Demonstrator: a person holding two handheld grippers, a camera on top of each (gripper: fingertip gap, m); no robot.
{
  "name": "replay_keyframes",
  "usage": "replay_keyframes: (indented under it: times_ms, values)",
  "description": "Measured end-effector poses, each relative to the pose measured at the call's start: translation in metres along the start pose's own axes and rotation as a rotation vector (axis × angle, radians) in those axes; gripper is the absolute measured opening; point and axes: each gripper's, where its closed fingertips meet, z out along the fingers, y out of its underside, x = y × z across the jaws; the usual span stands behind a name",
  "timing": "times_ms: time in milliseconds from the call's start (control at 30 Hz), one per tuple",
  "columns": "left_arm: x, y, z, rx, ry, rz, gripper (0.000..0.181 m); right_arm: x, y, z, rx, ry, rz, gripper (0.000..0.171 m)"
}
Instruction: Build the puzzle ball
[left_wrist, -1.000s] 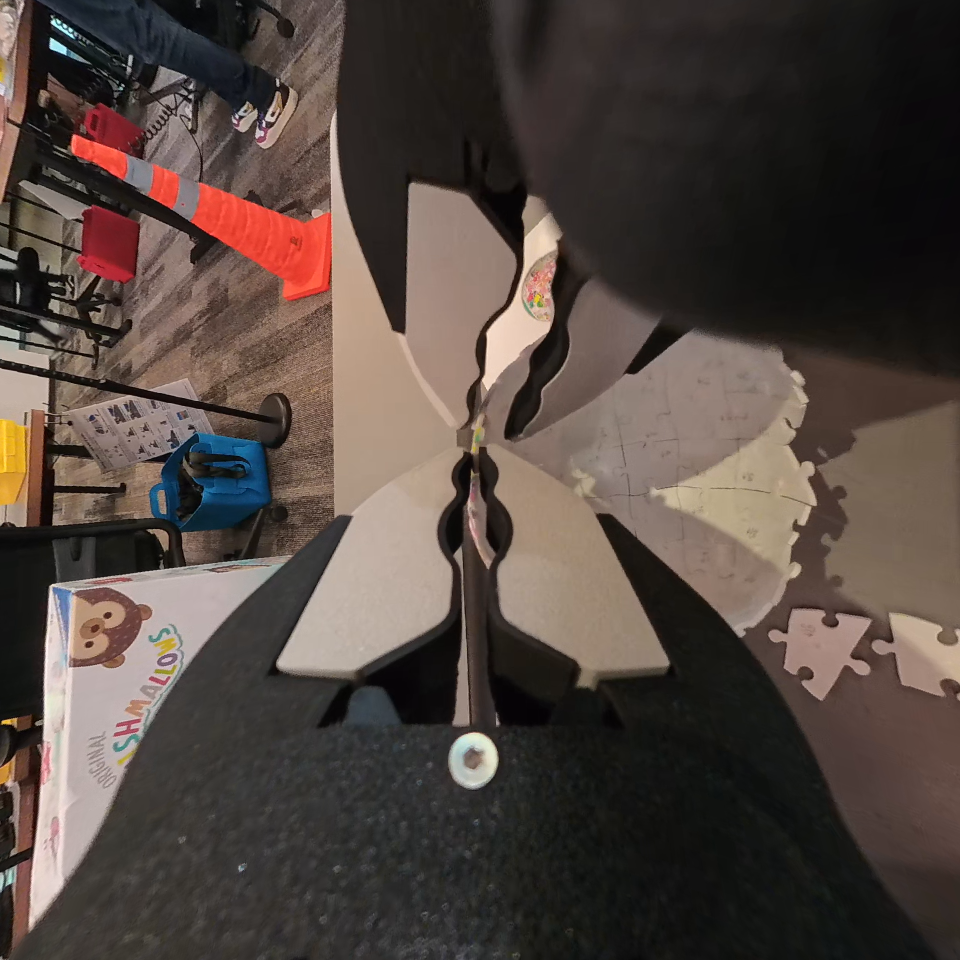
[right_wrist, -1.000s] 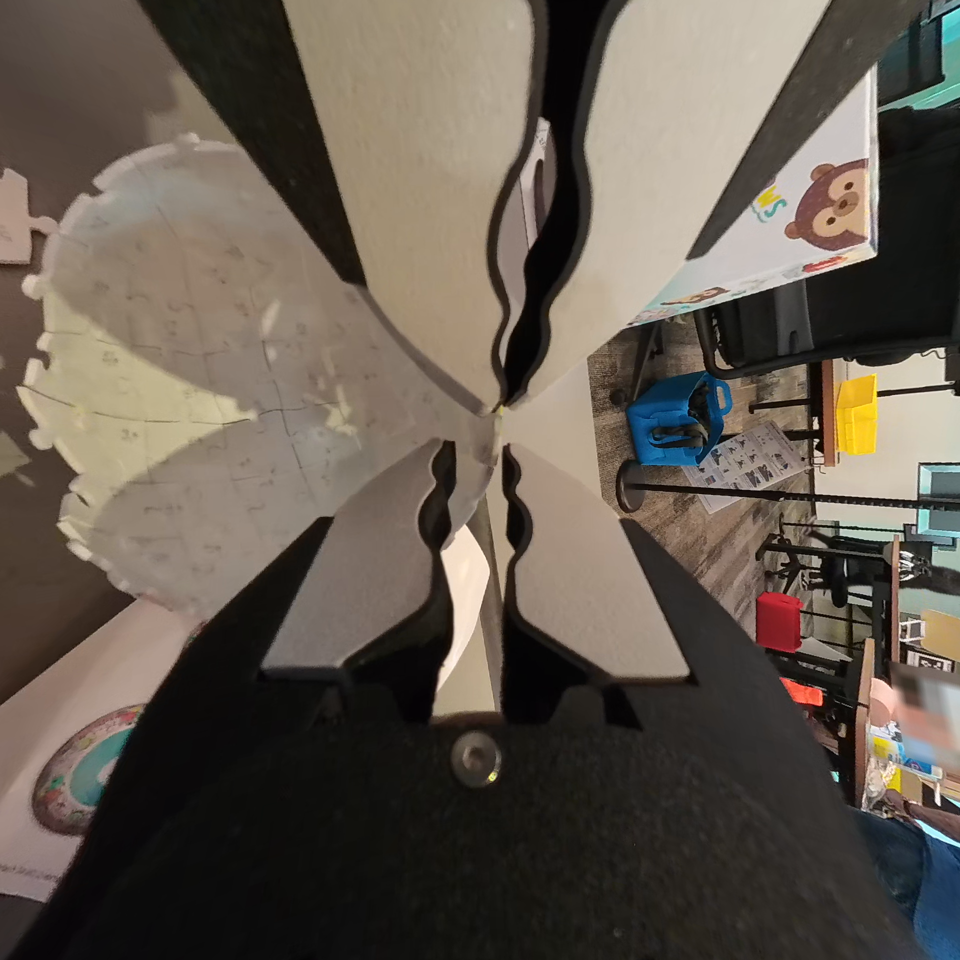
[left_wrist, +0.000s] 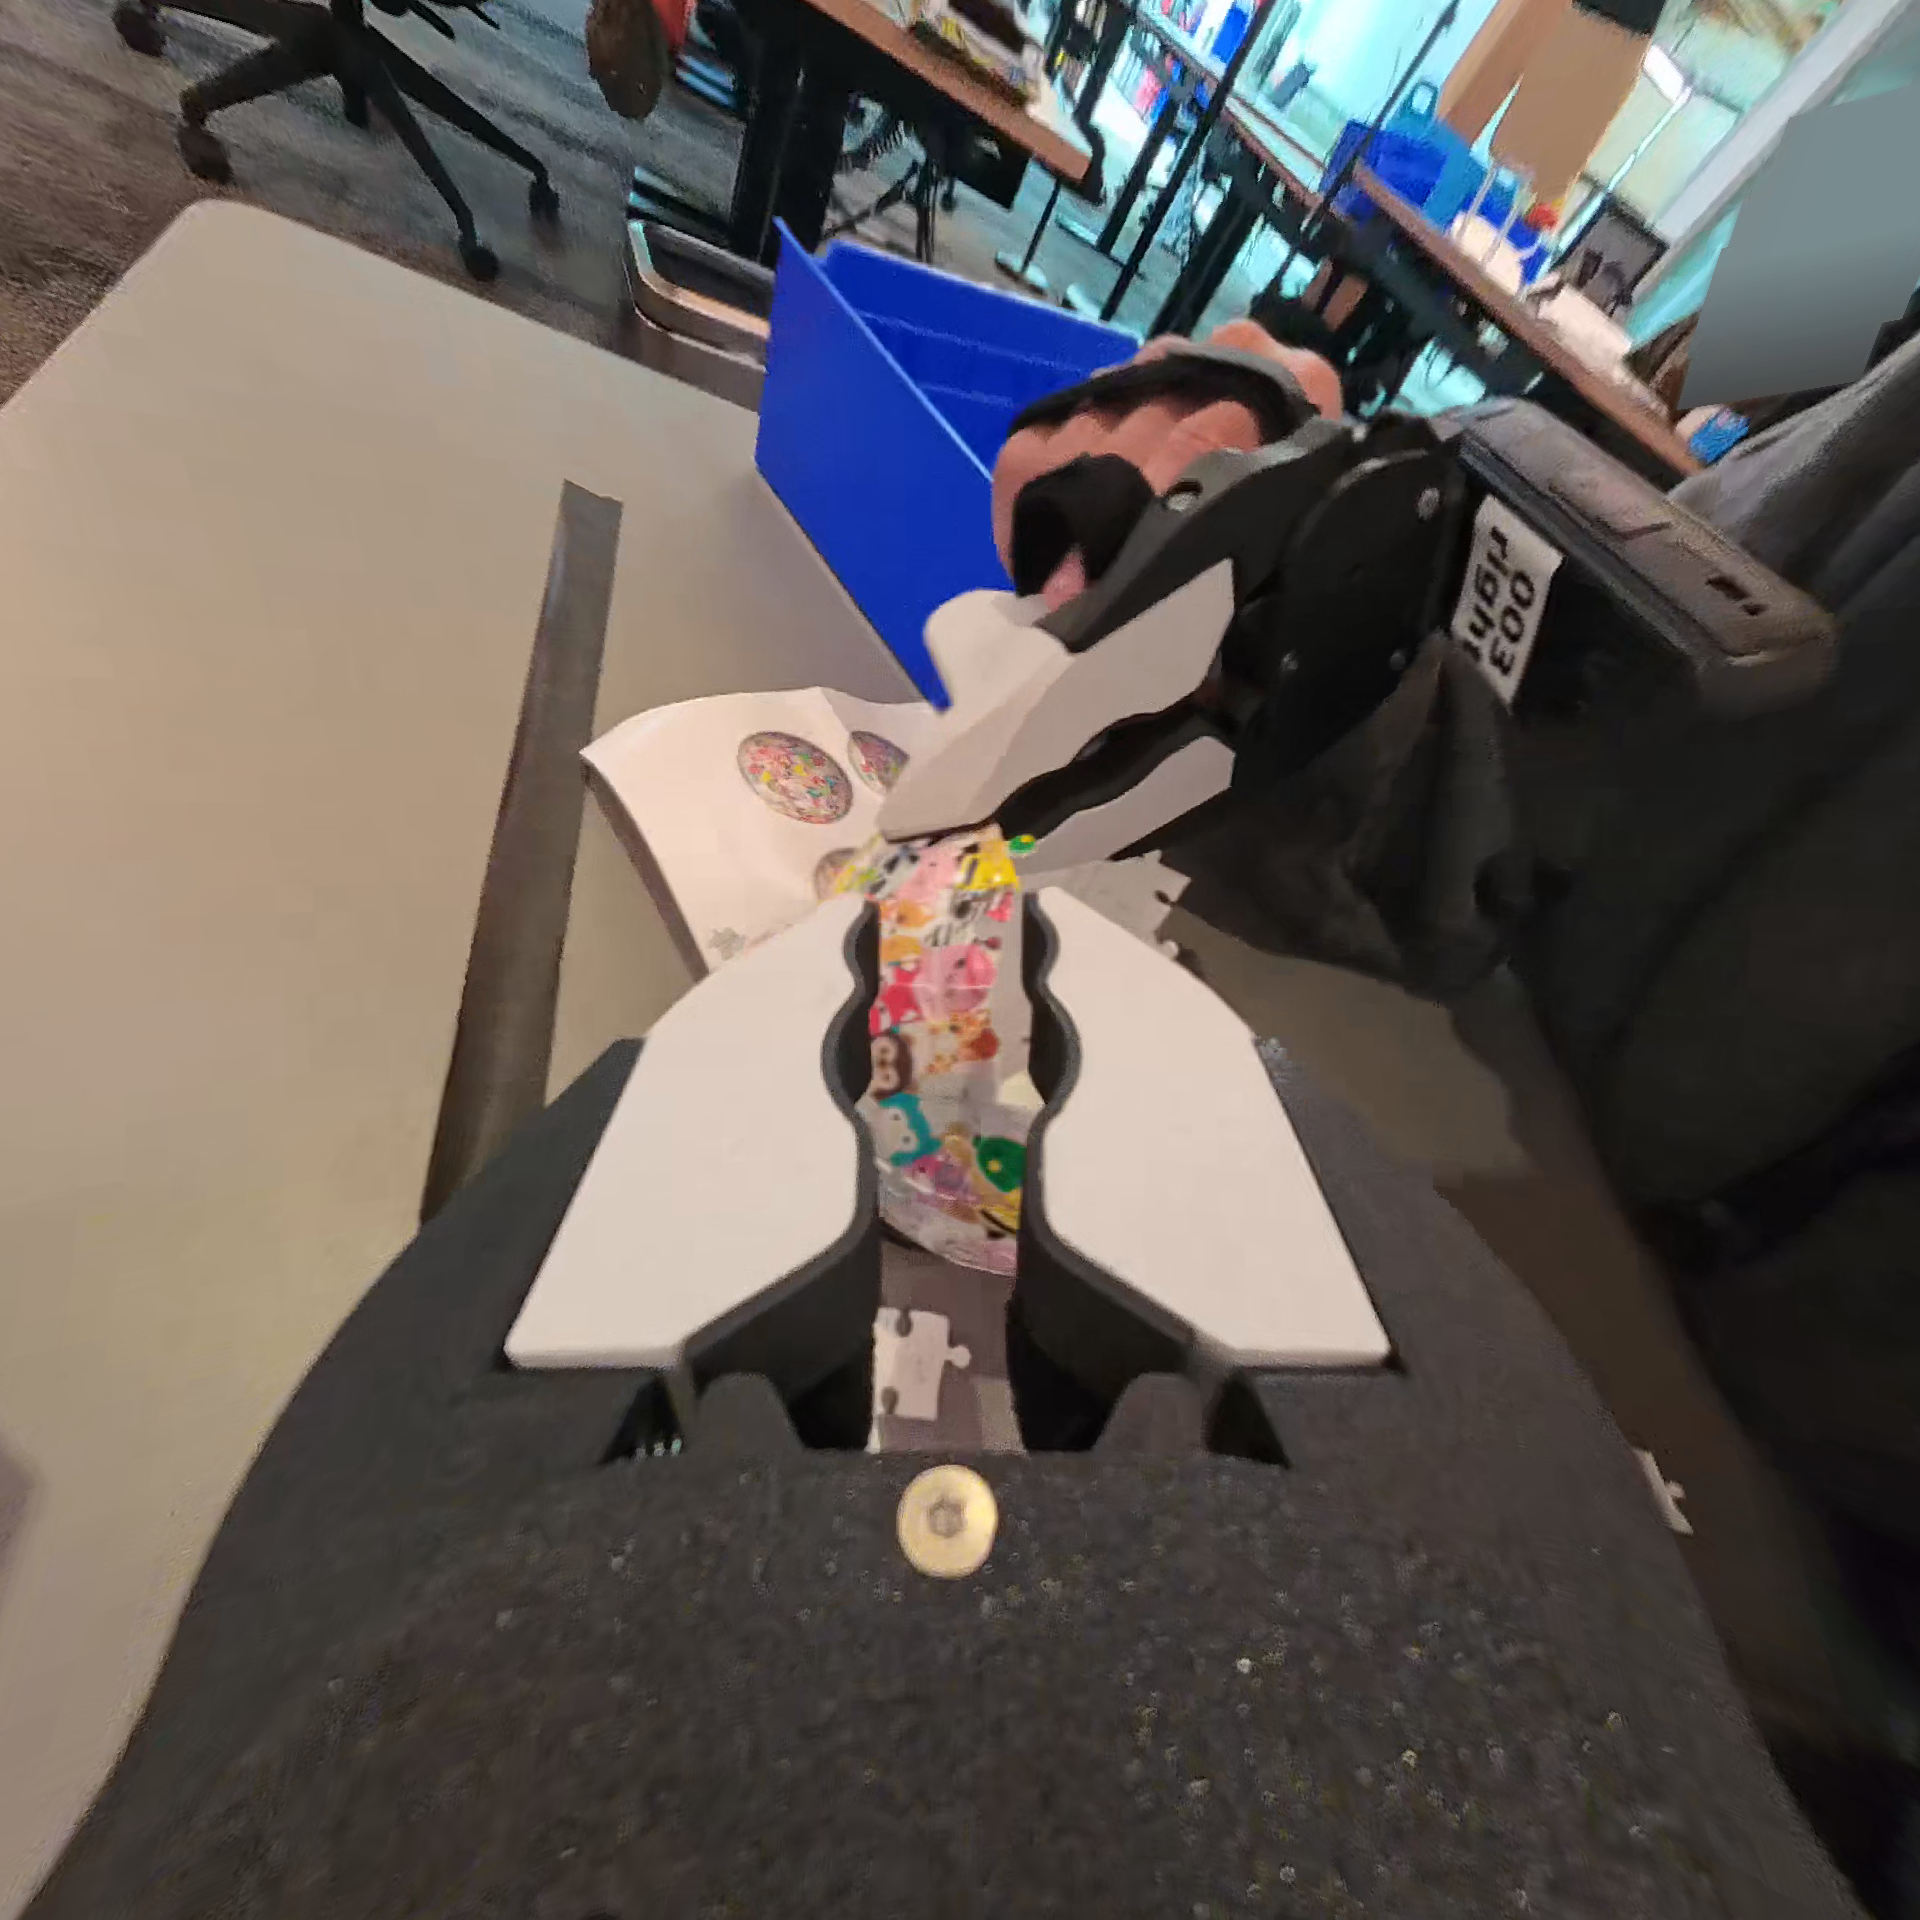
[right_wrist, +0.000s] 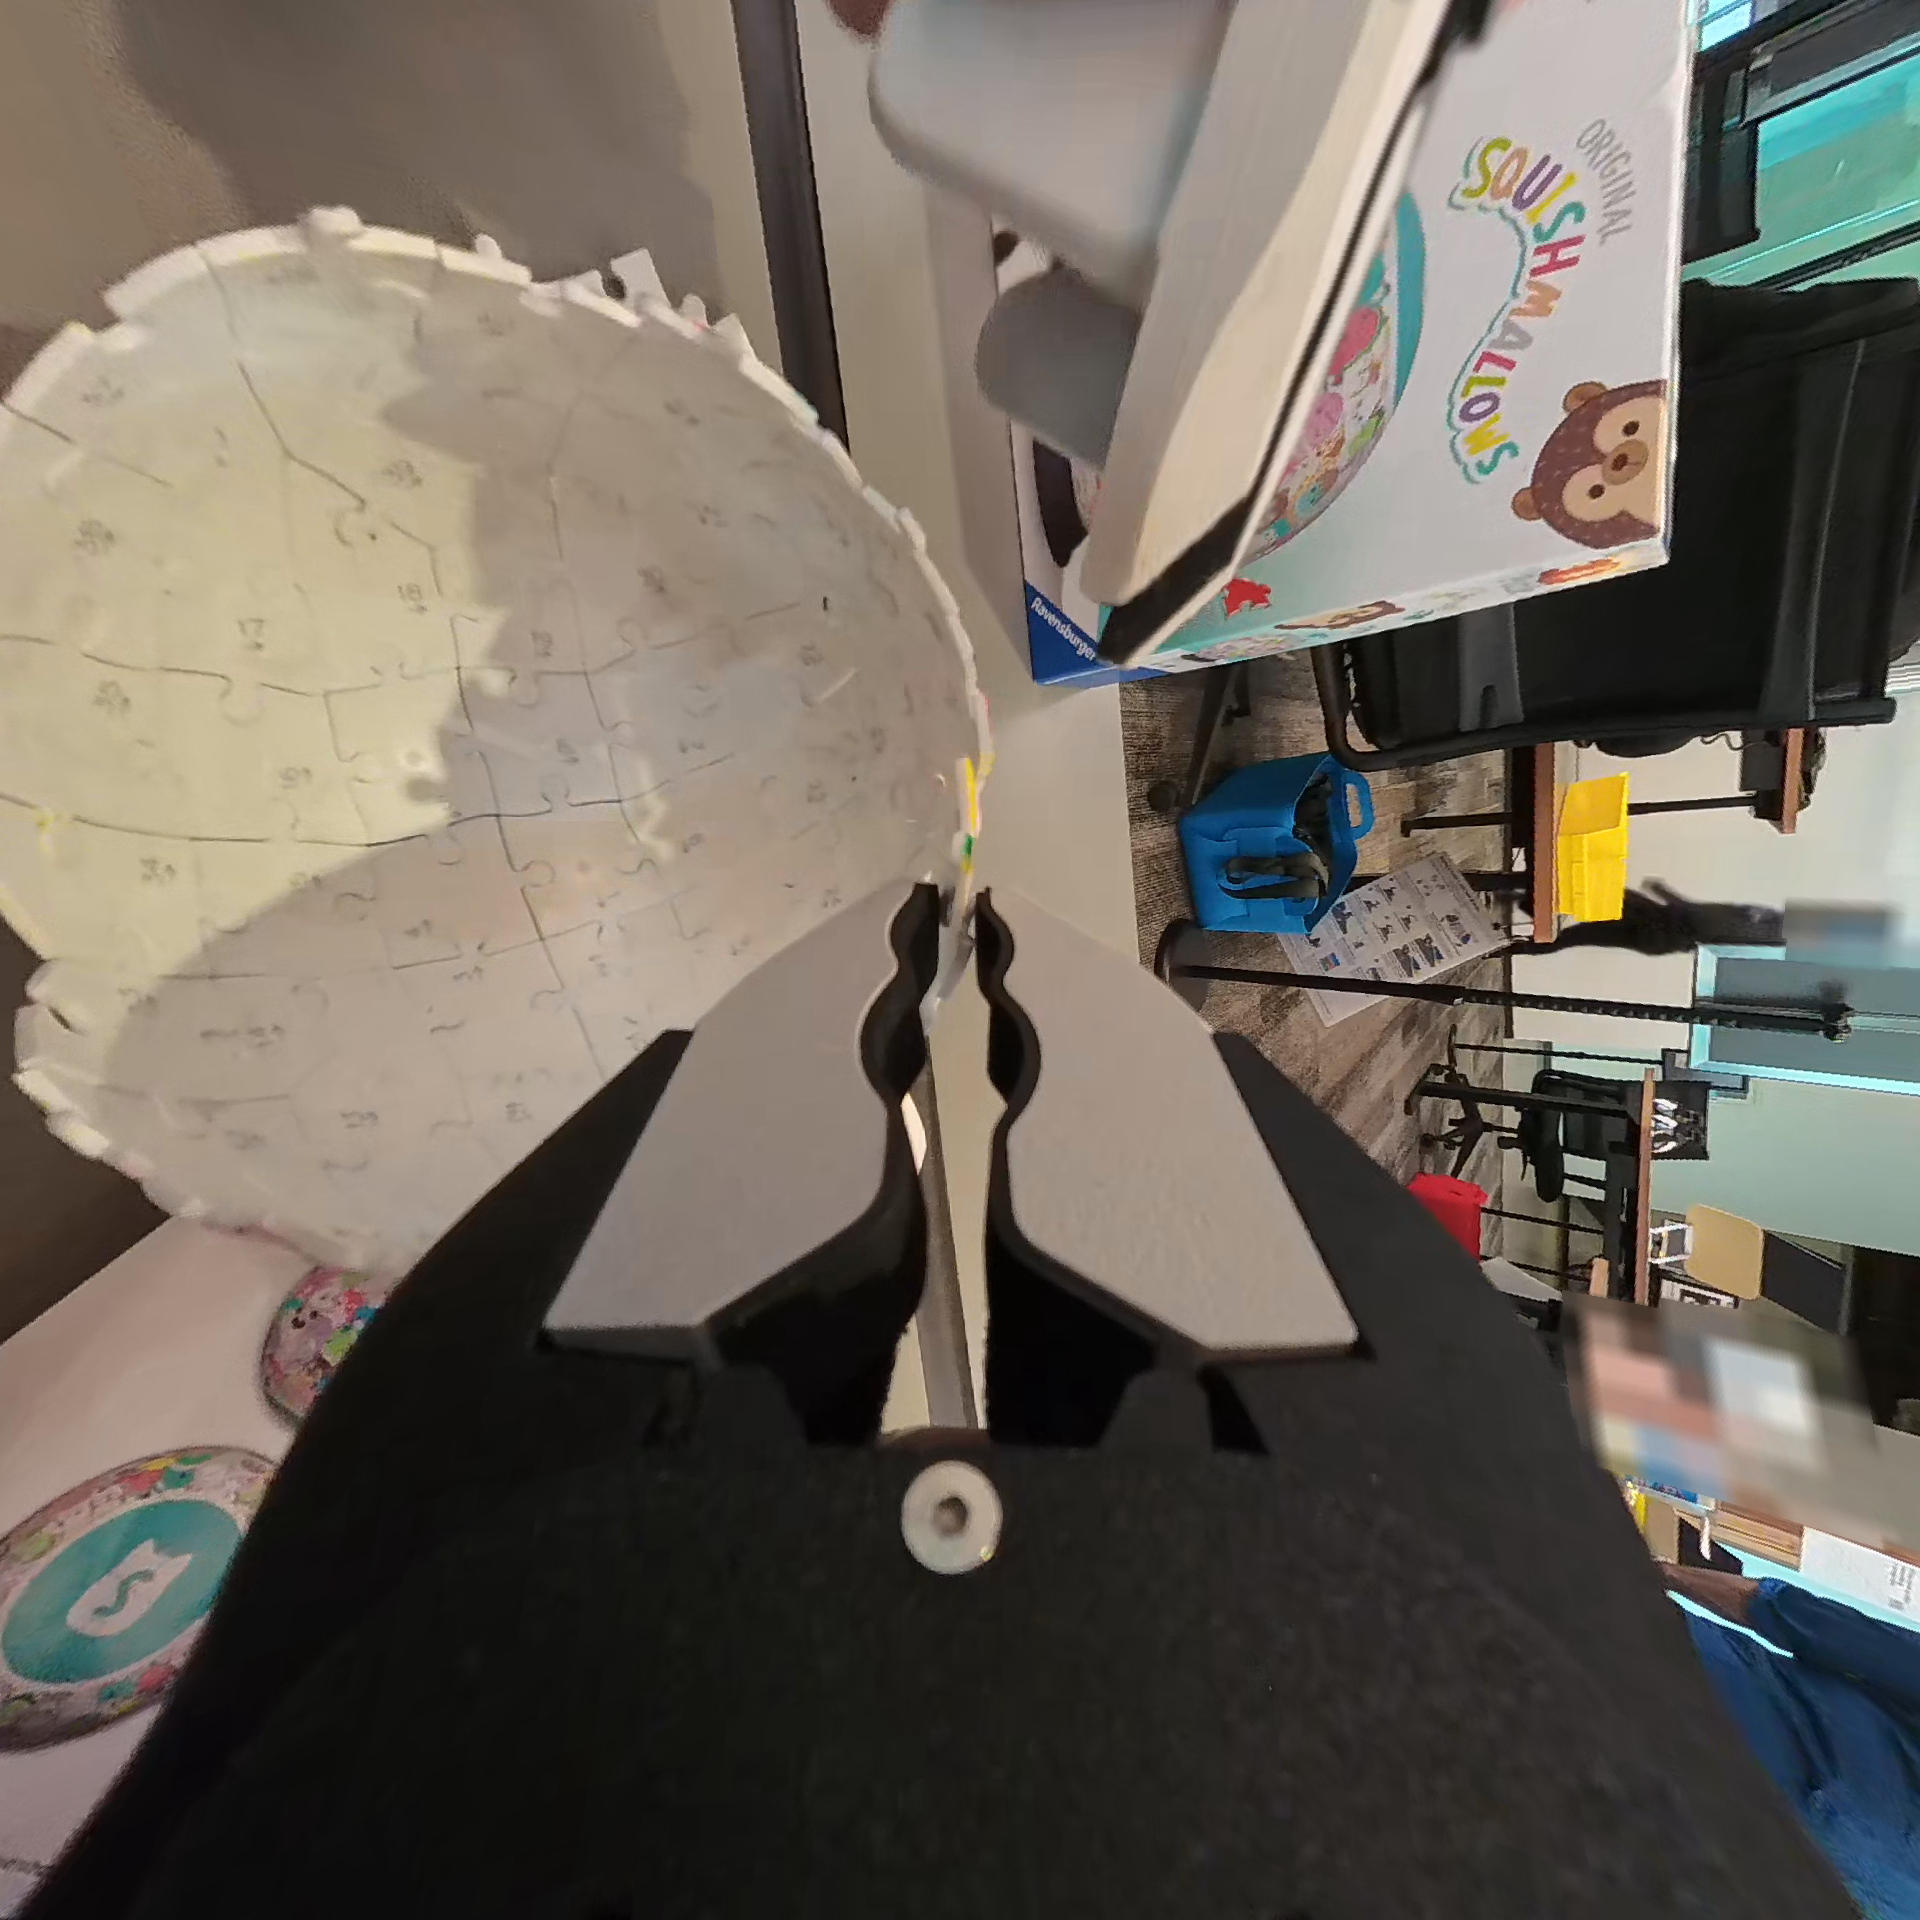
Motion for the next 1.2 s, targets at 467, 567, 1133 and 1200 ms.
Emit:
replay_keyframes:
  times_ms: [467, 567, 1133, 1200]
  values:
    - [-0.057, 0.001, 0.014, 0.151, -0.056, 0.032, 0.011, -0.002, -0.004, 0.0, 0.006, -0.041, 0.048, 0.017]
    - [-0.058, -0.002, 0.021, 0.164, -0.056, 0.091, 0.009, 0.0, -0.006, 0.0, 0.012, -0.011, 0.02, 0.007]
    - [-0.043, 0.023, 0.048, 0.027, 0.087, 0.101, 0.0, 0.002, -0.013, 0.002, 0.018, 0.086, -0.141, 0.005]
    - [-0.042, 0.025, 0.049, 0.022, 0.075, 0.107, 0.0, 0.002, -0.015, 0.002, 0.02, 0.088, -0.145, 0.005]
